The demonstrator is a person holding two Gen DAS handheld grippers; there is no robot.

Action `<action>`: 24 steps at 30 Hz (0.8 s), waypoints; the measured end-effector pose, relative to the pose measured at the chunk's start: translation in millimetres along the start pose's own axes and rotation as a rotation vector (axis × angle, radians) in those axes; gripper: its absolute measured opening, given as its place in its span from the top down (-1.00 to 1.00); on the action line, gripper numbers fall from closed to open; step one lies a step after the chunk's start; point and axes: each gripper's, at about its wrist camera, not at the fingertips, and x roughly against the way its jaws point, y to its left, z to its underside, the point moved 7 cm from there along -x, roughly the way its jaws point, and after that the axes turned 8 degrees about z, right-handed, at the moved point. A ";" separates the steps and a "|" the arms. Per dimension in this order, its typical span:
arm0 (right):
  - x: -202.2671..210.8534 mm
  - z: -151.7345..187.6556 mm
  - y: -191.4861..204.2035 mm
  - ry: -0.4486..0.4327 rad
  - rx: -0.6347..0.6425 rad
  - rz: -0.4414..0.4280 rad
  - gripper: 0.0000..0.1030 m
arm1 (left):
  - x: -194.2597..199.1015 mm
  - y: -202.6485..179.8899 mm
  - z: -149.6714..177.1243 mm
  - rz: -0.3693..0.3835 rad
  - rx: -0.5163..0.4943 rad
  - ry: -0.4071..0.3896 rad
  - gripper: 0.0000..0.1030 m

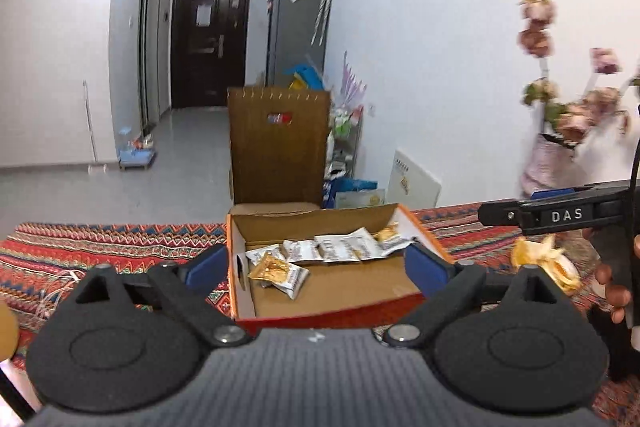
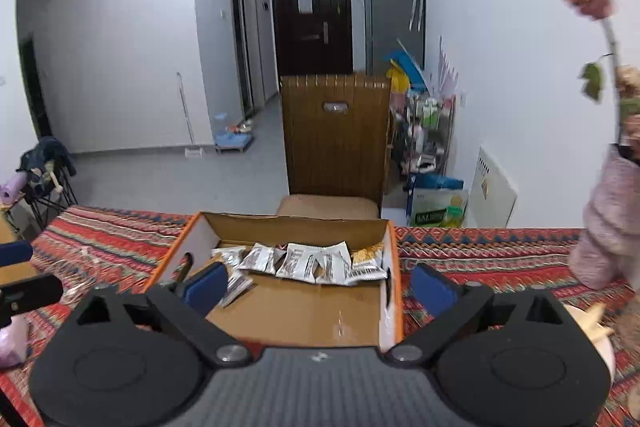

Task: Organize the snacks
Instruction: 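Open both tools to release the packets into the box, then move both tools back over the snack pile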

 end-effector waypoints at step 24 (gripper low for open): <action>242.7 261.8 -23.9 -0.259 0.108 0.067 -1.00 | 197.2 -122.1 210.2 -0.047 -0.087 -0.153 -1.00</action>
